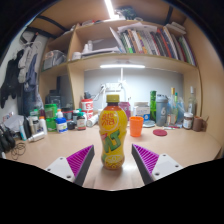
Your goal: Pour water
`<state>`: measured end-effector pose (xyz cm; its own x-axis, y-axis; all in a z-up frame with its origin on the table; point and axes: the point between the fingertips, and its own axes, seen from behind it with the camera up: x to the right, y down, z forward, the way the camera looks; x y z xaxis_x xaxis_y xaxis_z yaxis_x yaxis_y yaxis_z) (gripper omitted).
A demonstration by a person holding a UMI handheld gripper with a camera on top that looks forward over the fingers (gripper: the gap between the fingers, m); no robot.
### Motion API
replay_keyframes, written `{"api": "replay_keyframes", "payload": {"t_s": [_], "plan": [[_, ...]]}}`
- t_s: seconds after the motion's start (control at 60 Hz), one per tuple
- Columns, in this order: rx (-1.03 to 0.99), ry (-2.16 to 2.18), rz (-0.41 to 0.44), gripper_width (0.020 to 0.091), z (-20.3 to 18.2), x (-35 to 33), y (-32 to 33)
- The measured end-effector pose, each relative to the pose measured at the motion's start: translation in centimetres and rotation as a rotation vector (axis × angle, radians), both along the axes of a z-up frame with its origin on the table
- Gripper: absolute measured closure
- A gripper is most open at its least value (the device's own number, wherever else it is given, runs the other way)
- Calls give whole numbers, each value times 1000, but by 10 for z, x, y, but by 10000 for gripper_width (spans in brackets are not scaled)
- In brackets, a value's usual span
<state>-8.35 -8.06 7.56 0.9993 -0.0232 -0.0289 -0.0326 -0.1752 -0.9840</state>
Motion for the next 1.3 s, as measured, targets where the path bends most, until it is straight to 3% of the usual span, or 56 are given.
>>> {"api": "replay_keyframes", "payload": {"t_s": [0.283, 0.35, 0.383, 0.55, 0.75, 1.0, 1.167, 1.3], "plan": [[23, -40, 2, 285, -2, 9, 70], [36, -44, 23, 591, 2, 2, 78], [25, -50, 15, 581, -1, 3, 79], [30, -21, 57, 731, 1, -5, 81], [59, -20, 143, 734, 22, -23, 97], [160, 658, 256, 736, 137, -21, 176], [-33, 1260, 272, 736, 123, -16, 230], [-161, 1581, 200, 738, 89, -7, 250]]}}
